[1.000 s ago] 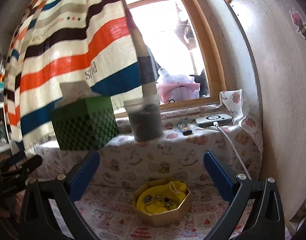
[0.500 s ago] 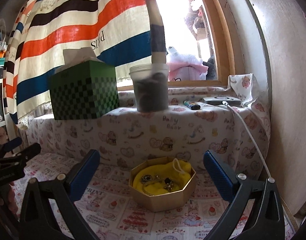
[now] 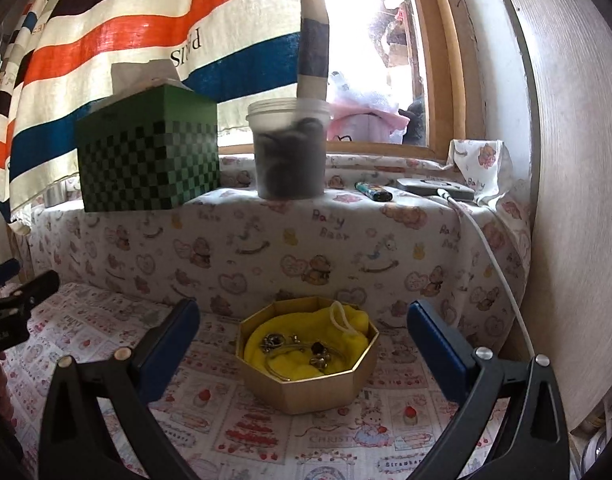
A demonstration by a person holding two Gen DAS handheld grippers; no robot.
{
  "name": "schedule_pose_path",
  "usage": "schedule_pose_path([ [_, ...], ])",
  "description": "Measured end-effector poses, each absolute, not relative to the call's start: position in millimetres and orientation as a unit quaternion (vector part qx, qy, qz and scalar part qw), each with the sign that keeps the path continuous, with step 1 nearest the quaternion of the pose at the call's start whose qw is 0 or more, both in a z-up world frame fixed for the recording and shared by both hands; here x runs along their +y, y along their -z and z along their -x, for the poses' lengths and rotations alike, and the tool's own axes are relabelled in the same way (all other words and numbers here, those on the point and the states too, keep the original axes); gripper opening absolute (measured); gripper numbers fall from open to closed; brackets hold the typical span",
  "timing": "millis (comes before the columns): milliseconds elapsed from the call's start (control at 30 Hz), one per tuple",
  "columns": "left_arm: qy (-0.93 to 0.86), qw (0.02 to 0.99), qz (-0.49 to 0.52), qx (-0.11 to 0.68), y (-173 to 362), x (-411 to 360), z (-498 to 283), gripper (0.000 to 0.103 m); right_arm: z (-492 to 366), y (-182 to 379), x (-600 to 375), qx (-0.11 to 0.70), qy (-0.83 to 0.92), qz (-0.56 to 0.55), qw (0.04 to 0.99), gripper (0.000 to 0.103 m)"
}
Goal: Organize jewelry
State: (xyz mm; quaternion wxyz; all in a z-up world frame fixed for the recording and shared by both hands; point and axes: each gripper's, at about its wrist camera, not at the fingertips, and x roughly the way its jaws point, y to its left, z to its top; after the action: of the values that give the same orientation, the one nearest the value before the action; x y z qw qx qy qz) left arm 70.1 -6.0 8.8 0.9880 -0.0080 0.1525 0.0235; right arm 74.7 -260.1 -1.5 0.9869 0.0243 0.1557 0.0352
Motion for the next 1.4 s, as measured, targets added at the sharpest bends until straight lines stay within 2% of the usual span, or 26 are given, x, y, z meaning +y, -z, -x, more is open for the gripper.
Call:
schedule_pose_path([
  [433,-0.016,0.987,0.029,0.159,-8.2,1.3,-71.7,0.103,-72.8,0.7,-258.2,0.154,-0.045,-0.021,0.987,0.103],
  [1400,0.001,0.987,0.002,0.158,-8.5,-10.1,-68.8,0.103,-71.6,0.5,-256.7,0.159,-0.05,-0.021,0.986,0.103],
])
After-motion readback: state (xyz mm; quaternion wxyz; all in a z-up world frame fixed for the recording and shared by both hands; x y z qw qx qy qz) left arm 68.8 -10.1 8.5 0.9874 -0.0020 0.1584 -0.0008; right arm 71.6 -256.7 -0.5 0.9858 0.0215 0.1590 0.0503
